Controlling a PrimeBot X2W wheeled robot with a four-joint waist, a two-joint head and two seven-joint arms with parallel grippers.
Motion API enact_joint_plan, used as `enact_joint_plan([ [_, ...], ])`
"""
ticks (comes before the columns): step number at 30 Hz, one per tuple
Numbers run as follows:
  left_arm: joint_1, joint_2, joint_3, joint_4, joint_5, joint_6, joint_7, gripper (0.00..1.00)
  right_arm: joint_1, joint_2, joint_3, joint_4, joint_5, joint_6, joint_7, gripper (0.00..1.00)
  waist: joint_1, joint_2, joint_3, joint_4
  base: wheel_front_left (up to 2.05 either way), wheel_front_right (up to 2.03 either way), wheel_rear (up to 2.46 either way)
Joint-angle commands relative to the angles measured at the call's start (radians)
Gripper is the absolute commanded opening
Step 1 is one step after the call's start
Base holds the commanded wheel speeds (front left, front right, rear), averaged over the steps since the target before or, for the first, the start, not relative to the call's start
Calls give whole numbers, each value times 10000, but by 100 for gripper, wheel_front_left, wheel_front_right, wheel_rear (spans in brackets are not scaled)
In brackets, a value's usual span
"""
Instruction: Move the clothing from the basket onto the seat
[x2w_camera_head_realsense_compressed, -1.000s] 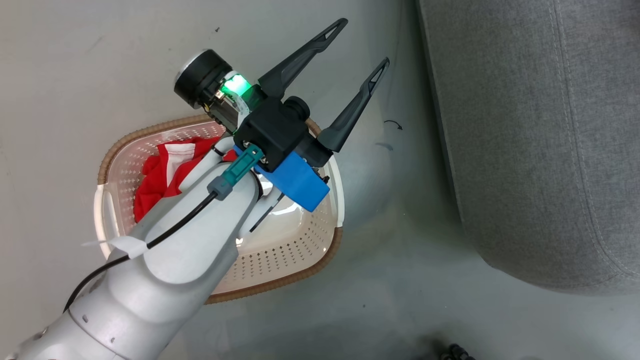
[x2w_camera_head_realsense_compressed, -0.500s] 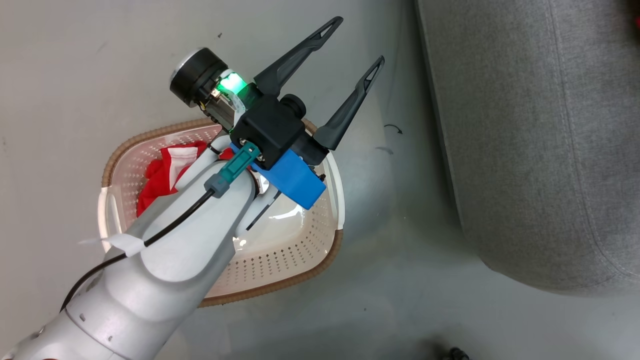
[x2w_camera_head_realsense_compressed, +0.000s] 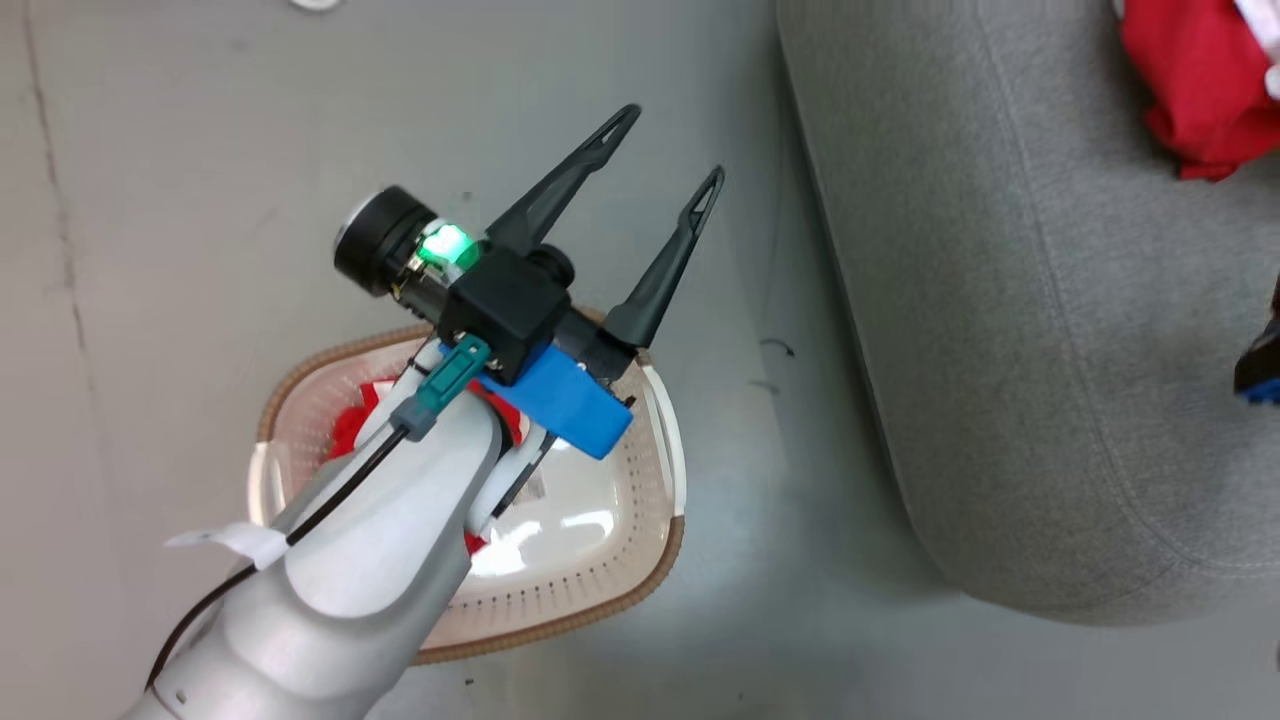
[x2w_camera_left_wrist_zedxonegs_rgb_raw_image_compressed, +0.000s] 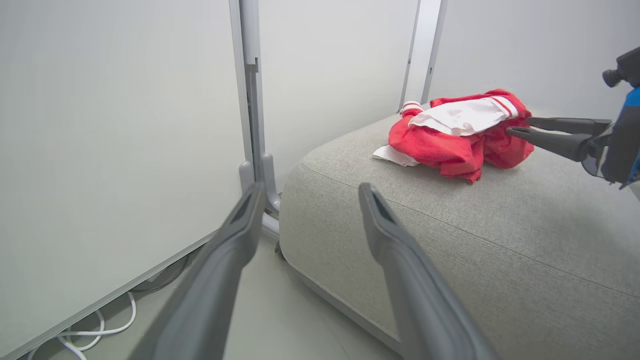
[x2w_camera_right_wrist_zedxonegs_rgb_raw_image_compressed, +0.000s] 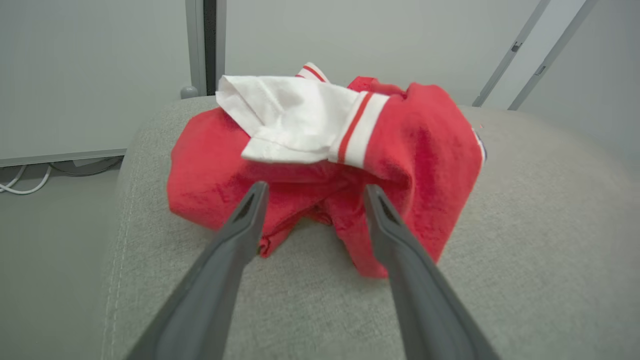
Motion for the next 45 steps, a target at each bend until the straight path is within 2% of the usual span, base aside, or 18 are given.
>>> enact_joint_plan([
  [1,137,-32,98,-53,-54,38,-47,100,305,56,-3,-170,52,1,-36,100,0,0,-456,97,0,0,0],
  [8,1140,-123,816,-198,-65,132,-46,100,1661,562,862,-1427,216,1,-36,100,0,0,-1384,297,0,0,0],
  [13,2043,-214,1672,-534,72,260,-46,100,2184,812,1679,-2437,394,1,-36,100,0,0,-2051,550,0,0,0],
  [24,3917,-563,3769,-1348,673,274,-45,100,3070,1339,2909,-3857,464,1,-36,100,0,0,-3317,1525,0,0,0],
  [35,5305,-1016,5657,-1745,1176,15,-39,100,3941,1806,3166,-4722,285,1,-36,100,0,0,-4089,2312,0,0,0],
  [45,6236,-1331,6418,-1737,1520,-236,-40,100,4849,1985,3087,-5110,429,1,-36,100,0,0,-4570,2445,0,0,0],
])
